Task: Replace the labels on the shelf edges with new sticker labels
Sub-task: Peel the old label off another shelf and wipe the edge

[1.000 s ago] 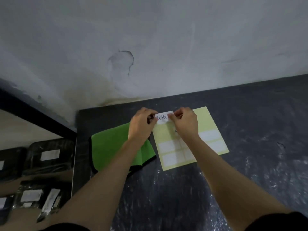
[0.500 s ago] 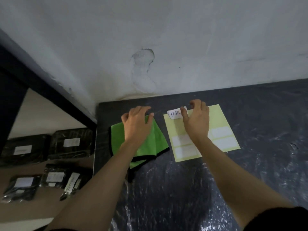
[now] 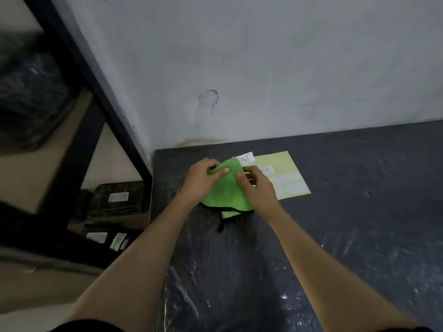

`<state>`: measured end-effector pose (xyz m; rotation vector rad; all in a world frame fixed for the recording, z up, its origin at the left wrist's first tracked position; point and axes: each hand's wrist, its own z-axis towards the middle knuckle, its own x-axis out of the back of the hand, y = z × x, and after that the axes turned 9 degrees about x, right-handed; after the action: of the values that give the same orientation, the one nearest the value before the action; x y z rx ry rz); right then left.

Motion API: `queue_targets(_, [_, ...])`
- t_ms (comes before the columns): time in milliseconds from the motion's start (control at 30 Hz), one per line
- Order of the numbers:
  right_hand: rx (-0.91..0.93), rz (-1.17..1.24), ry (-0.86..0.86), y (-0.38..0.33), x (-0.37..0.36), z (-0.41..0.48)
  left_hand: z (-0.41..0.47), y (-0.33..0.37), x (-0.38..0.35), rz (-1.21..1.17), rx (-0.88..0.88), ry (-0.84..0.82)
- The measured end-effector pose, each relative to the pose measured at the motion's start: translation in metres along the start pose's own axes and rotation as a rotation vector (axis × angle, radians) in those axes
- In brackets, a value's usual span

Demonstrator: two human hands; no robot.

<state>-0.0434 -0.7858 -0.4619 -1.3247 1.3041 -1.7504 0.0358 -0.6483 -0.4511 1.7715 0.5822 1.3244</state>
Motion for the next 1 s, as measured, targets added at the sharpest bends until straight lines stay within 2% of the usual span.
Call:
queue_targets(300, [-0.04, 0.303, 0.08, -0.057, 0.038, -0.163, -0.174, 0.041, 0.039, -0.335, -0.044, 0.099])
queue_targets(433, [-0.181, 0.428, 0.007, -0.08, 0.032, -0.231, -0.258, 0.037, 0.066, -0.435, -0.005, 0.14])
queue_targets(533, [-0.219, 0.436, -0.092, -0.106, 0.015, -0.265, -0.299, 0.025, 0.101, -0.421, 0.026, 0.181])
queue_targets(767, [-0.12, 0.519, -0.019, -0.166, -0.07, -0.291, -0.333, -0.033, 0.193, -0.386, 0.123, 0.166])
queue_targets(900, [-0.099, 0.551, -0.07, -0.187, -0.154, -0.295, -0.339, -0.093, 0.25, -0.359, 0.144, 0.095])
queue_targets(1000, [-0.148, 0.626, -0.091, -0.196, -0.234, -0.294, -0.332, -0.154, 0.3, -0.23, 0.157, 0.05])
